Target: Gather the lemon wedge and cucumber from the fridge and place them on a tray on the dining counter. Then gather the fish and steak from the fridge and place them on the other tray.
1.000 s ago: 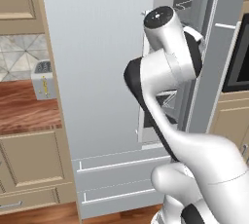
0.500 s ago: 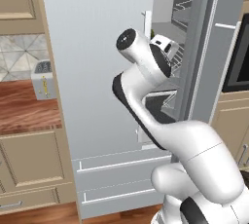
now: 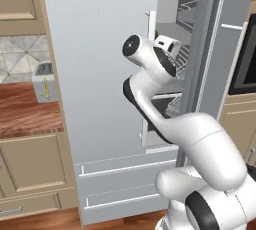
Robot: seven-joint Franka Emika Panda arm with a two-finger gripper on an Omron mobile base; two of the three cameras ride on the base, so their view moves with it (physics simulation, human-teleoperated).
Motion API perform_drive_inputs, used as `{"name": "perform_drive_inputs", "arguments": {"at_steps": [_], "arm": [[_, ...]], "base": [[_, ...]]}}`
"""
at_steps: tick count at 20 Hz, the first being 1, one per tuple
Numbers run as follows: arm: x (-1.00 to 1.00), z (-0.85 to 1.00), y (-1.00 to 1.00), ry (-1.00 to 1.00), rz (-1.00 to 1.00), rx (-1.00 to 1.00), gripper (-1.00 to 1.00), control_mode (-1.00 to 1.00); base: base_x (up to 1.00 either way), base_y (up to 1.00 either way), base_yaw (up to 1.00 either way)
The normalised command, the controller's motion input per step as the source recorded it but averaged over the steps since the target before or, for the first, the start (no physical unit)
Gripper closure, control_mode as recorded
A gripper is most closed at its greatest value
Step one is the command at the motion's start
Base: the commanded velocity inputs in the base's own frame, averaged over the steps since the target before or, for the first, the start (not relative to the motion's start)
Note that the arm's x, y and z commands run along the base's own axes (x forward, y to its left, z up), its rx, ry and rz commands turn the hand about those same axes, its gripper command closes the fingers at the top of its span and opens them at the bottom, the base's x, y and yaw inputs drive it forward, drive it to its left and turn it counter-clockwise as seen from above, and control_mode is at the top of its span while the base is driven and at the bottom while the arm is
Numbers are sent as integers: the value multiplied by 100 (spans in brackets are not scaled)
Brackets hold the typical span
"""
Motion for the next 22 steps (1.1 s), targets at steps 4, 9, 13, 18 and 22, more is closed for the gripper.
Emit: {"name": "perform_drive_inputs", "arguments": {"at_steps": [4,9,13,18,22], "arm": [[6,0,-45,3,0,-6,-100,-100],[-11,10,-44,5,-1,-6,-100,-100],[-44,25,-37,2,-6,-6,-100,-100],[-52,34,-46,3,-10,-7,-100,-100],[-68,27,-61,0,-12,-7,-100,-100]], "base": [[0,0,0],[0,0,0],[0,0,0],[0,0,0],[0,0,0]]}}
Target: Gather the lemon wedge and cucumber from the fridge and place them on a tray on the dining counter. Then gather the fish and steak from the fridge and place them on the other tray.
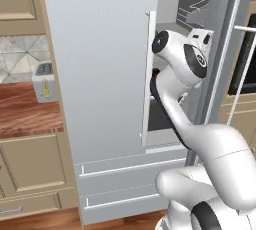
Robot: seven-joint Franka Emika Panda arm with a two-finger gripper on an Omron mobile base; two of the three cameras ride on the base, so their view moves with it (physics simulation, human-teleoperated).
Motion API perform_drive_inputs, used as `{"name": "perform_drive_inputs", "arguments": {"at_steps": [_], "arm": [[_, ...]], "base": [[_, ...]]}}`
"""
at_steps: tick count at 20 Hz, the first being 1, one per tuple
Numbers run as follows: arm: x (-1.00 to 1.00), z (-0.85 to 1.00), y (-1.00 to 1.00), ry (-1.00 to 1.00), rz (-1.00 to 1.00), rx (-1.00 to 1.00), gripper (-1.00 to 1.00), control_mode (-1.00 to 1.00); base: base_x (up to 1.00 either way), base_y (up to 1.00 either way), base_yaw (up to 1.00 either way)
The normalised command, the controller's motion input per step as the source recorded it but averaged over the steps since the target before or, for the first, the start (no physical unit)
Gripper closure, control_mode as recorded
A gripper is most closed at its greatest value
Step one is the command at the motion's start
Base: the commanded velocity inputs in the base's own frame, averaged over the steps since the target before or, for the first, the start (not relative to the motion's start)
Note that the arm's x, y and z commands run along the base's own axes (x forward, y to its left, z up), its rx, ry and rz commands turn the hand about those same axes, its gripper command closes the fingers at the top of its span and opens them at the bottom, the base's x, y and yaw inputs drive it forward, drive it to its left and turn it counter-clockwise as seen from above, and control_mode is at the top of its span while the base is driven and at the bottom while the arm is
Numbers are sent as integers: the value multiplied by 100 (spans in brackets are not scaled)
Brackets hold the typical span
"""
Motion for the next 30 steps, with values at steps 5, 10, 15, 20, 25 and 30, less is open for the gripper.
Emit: {"name": "perform_drive_inputs", "arguments": {"at_steps": [5,10,15,20,25,30], "arm": [[-70,18,-60,3,-16,-6,-100,-100],[-45,20,-68,12,-20,-6,-100,-100],[-21,20,-80,20,-21,-5,-100,-100],[-1,16,-86,26,-24,-3,-100,-100],[0,14,-88,21,-23,-2,-100,-100],[0,13,-74,15,-20,-2,-100,-100]], "base": [[0,0,0],[0,0,0],[0,0,0],[0,0,0],[0,0,0],[0,0,0]]}}
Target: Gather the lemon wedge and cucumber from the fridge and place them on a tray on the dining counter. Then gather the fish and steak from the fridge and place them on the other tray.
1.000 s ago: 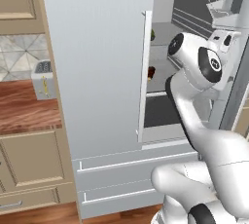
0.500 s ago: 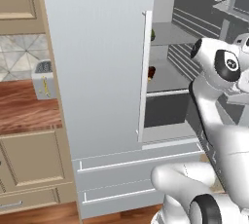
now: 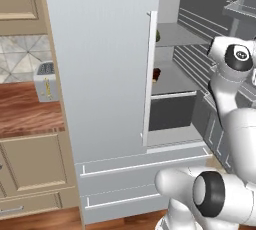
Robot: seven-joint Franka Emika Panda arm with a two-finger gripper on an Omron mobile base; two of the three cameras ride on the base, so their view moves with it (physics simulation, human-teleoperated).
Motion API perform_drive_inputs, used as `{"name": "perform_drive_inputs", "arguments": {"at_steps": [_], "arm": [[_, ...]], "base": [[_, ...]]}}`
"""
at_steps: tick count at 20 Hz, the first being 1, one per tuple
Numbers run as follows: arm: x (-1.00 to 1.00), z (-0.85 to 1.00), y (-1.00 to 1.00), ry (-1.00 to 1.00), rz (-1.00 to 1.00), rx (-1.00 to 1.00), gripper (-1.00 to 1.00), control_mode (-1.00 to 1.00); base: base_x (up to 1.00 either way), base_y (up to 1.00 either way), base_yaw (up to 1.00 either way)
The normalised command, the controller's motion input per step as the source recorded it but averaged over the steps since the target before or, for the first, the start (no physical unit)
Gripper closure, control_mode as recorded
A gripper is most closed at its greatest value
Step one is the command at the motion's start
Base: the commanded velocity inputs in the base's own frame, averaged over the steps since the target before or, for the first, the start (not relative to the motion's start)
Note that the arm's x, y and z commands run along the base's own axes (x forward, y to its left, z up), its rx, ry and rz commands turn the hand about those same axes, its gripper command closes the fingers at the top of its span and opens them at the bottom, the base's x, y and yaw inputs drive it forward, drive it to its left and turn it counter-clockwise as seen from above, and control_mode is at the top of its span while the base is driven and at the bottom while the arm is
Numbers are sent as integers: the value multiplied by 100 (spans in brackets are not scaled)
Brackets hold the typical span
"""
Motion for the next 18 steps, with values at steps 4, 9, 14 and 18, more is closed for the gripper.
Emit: {"name": "perform_drive_inputs", "arguments": {"at_steps": [4,9,14,18], "arm": [[-29,-12,-18,0,-3,0,-100,-100],[-14,-16,89,0,7,0,-100,-100],[0,0,97,-4,8,0,-100,-100],[0,10,99,-13,11,0,-100,-100]], "base": [[0,0,0],[0,0,0],[0,0,0],[0,0,0]]}}
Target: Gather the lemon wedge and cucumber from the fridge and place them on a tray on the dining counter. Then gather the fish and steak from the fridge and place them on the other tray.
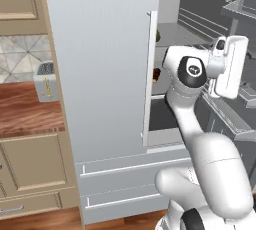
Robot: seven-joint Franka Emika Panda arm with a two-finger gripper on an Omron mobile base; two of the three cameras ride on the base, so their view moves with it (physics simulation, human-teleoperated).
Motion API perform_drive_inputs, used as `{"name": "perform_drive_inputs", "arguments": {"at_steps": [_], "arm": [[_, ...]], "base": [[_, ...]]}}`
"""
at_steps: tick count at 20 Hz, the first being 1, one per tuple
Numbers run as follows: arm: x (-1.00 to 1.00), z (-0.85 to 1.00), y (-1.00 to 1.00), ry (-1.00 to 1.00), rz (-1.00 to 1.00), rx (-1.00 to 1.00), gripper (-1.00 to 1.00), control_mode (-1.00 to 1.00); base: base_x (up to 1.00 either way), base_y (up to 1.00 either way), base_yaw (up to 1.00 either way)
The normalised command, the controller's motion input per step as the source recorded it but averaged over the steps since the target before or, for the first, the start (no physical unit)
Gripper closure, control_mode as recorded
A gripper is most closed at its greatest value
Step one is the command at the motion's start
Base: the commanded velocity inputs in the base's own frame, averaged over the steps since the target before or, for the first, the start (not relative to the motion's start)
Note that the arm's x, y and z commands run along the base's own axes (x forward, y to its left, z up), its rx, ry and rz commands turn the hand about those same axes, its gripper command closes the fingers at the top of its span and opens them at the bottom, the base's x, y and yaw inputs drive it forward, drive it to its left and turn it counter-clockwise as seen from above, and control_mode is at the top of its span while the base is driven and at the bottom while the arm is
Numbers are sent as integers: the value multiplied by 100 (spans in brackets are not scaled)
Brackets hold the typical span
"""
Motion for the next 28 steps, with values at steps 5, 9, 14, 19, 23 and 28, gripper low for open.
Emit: {"name": "perform_drive_inputs", "arguments": {"at_steps": [5,9,14,19,23,28], "arm": [[0,1,100,-20,13,3,-100,-100],[0,-6,92,-23,13,17,-100,-100],[4,-2,79,-22,4,30,-100,-100],[21,0,47,-35,0,29,-100,-100],[22,0,13,-39,1,25,-100,-100],[14,-4,8,-39,6,20,-100,-100]], "base": [[0,0,0],[0,0,0],[0,0,0],[0,0,0],[0,0,0],[0,0,0]]}}
